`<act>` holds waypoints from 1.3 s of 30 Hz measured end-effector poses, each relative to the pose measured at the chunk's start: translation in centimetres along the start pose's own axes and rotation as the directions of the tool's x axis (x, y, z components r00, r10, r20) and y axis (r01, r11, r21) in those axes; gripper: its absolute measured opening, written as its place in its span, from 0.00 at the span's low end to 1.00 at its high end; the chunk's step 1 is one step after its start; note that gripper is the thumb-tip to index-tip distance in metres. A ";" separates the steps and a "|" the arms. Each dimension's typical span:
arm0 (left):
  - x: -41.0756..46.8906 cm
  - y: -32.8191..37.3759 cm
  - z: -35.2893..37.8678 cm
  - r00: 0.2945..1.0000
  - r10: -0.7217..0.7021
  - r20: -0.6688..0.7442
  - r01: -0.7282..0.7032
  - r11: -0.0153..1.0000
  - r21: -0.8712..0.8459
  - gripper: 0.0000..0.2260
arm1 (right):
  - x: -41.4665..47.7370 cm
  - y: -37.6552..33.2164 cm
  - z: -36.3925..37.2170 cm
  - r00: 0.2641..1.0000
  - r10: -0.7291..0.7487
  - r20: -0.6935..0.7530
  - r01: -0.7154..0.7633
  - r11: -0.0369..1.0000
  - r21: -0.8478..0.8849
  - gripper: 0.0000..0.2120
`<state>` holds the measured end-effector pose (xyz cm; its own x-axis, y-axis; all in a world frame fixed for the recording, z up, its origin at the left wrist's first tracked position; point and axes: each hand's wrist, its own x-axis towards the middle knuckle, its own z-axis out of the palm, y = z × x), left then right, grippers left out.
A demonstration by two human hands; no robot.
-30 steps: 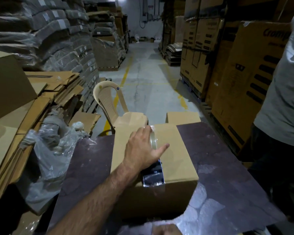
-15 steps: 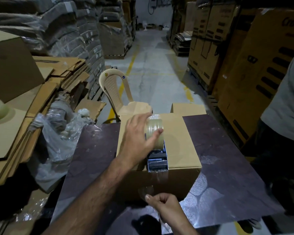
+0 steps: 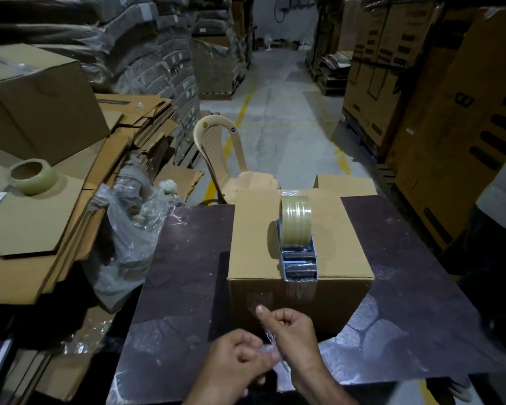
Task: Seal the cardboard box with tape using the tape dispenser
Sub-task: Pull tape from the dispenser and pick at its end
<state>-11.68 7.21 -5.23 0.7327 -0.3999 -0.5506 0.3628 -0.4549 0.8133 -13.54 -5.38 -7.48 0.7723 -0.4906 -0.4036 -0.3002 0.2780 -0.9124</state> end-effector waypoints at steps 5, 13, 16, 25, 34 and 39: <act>0.4 0.2 -1.0 0.995 0.090 -0.051 -0.096 0.988 -0.120 0.06 | -0.6 -0.4 1.5 0.999 0.038 0.012 -0.039 0.999 0.033 0.13; 0.9 0.1 -2.5 0.996 0.036 -0.077 -0.052 0.975 -0.215 0.07 | -0.9 -0.2 3.9 0.999 0.032 -0.004 -0.032 0.999 0.017 0.15; 1.1 0.0 -3.1 0.999 0.030 -0.034 -0.039 0.961 -0.273 0.03 | -1.1 -0.6 4.5 0.999 0.047 0.022 -0.049 0.995 0.082 0.12; 1.9 1.3 -4.7 0.979 0.083 -0.184 -0.142 0.931 -0.336 0.07 | -1.8 -0.8 5.1 0.999 -0.021 0.035 0.022 0.999 -0.027 0.11; 2.0 1.5 -4.2 0.979 0.041 -0.200 -0.150 0.808 -0.570 0.09 | -3.0 -2.2 5.1 0.972 0.101 0.214 -0.144 0.969 0.198 0.11; 2.1 1.4 -6.4 0.894 0.127 -0.430 -0.333 0.829 -0.448 0.06 | -2.9 -2.1 4.8 0.940 0.113 0.321 -0.204 0.942 0.266 0.18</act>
<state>-5.97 10.87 -4.06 0.9485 -0.0730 -0.3082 0.3149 0.1127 0.9424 -12.47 -0.60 -4.03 0.8720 -0.1650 -0.4609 -0.2912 0.5819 -0.7593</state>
